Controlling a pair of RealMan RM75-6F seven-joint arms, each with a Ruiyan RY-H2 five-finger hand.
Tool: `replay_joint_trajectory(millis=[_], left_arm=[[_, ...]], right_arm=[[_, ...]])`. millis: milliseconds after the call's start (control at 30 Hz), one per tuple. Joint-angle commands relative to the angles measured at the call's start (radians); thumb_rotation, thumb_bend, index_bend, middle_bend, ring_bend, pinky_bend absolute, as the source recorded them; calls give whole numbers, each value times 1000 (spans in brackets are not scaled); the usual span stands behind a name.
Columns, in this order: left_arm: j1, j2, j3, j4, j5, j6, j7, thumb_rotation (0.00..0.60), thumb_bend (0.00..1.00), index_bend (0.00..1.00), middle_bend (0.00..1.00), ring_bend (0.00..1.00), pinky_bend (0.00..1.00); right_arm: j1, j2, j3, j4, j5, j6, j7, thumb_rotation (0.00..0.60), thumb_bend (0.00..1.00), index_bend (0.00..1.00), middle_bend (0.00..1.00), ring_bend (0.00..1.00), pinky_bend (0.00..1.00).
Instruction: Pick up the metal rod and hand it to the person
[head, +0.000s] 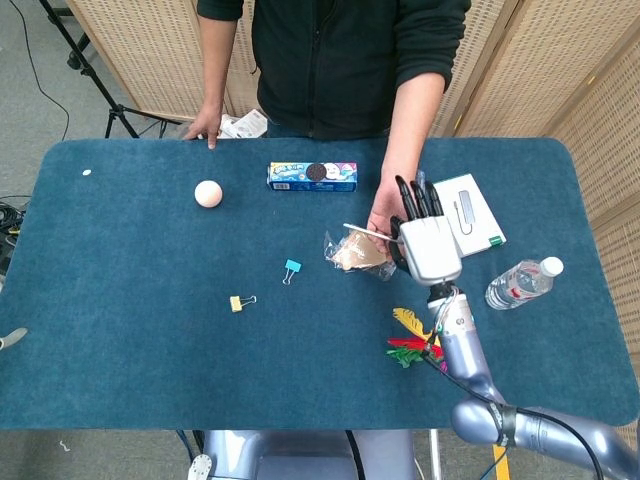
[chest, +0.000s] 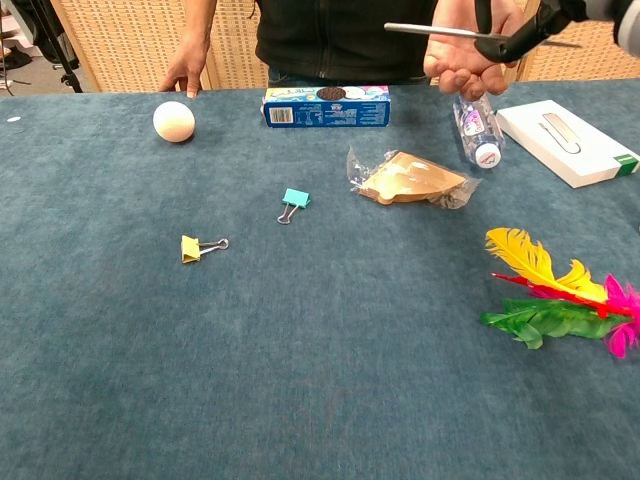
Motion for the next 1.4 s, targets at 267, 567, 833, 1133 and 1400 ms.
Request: replay_joint_trajectory(millis=[267,567,833,1133,1400], left_arm=[[-2,0,0,0,-1,-5,1,600,139,0,0,0,0],[0,2,2,1,6,-1,-6,600,139,0,0,0,0],[3,3,4,3,11,6,-14,600,139,0,0,0,0],[5,-1,6,1,14,12,-1,600,139,0,0,0,0],[18,-41,-12,-6,-17,49,98,600,139,0,0,0,0]], right_arm=[[29,23,23,-8,78,-9,-3,600,248,226,0,0,0],[12,85,24,-82,90,30,20,600,105,165,0,0,0],[-69,176,-23,-188,10,108,89,600,105,165,0,0,0],[-251,236,-213,-127,-265,217,361,600,21,165,0,0,0],[-410,108,-335,169,-466,431,572,600,0,165,0,0,0]])
